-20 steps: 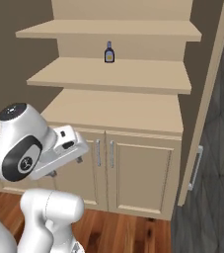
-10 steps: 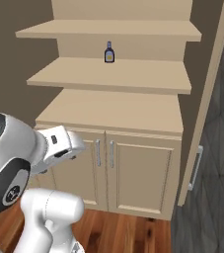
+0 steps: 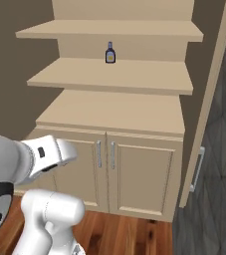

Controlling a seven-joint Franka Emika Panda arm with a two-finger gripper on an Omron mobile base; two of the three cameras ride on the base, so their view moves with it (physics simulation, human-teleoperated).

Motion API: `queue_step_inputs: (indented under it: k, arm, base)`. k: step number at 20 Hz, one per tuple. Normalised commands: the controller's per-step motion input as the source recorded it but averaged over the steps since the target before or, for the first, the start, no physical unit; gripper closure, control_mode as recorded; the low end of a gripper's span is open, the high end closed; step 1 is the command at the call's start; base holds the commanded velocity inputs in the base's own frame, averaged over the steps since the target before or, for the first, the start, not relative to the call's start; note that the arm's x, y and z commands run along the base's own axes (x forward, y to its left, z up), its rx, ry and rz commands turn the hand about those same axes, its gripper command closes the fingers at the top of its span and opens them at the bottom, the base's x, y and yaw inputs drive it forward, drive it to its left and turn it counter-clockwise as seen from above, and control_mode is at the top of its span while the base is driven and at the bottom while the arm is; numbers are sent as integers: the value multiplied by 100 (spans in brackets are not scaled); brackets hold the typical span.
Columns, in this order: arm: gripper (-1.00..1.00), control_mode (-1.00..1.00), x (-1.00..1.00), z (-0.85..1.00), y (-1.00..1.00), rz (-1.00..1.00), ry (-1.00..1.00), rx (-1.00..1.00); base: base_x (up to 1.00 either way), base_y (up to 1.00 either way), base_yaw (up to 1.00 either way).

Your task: Pick the avocado and bread from the counter and place them on the plate. Then pick the jam from the cabinet and place it next to the plate. Lastly close the cabinet door.

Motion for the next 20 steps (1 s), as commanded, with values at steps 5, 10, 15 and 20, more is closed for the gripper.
queue_step_inputs:
  k: [5, 10, 15, 20]
  arm:
    - [-100, -100, -1, -62, 16, -12, 3, 3]
    - [-100, -100, -13, -89, 0, -3, -7, 15]
    - [-100, -100, -43, -75, 0, -1, -42, 30]
    - [-100, -100, -83, -46, 0, -19, -55, 30]
  base:
    - [0, 0, 0]
    - [0, 0, 0]
    - [0, 0, 0]
    - [0, 0, 0]
